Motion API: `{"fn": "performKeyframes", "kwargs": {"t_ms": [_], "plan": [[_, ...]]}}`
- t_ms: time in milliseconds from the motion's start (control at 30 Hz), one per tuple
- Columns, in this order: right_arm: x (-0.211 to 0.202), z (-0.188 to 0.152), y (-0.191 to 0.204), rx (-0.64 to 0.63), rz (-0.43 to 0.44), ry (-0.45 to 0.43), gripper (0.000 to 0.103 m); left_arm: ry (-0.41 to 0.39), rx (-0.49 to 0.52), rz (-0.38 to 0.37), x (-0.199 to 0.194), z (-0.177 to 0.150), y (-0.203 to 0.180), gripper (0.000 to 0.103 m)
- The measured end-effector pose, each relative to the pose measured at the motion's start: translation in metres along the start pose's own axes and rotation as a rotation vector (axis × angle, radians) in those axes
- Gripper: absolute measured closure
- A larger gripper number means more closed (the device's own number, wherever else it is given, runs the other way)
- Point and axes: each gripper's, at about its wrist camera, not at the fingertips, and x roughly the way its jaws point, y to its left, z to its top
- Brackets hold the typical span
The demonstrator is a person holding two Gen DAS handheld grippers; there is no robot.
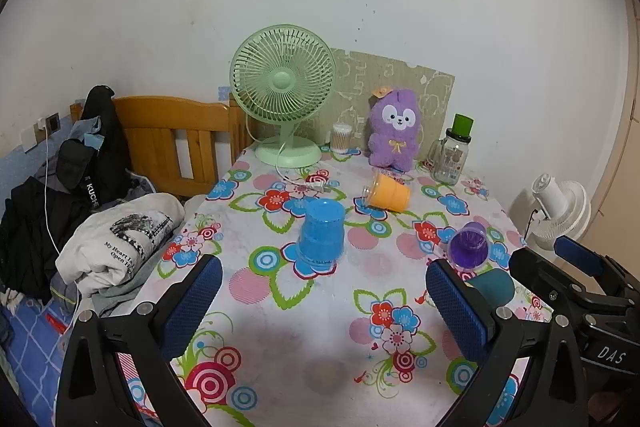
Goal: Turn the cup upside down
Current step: 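Move the right gripper toward the upright purple plastic cup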
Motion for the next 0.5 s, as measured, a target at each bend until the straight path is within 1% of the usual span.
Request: {"fn": "performKeyframes", "kwargs": {"t_ms": [300, 500], "plan": [[0.011, -0.009, -0.012, 0.035, -0.003, 0.034, 0.0, 0.045, 0.017, -0.002, 0.02, -0.007, -0.008, 0.0], [0.021, -0.012, -0.031, 0.072, -0.015, 0.057, 0.0, 0.092, 0.039, -0.011, 0.04, -0.013, -0.018, 0.0]]}}
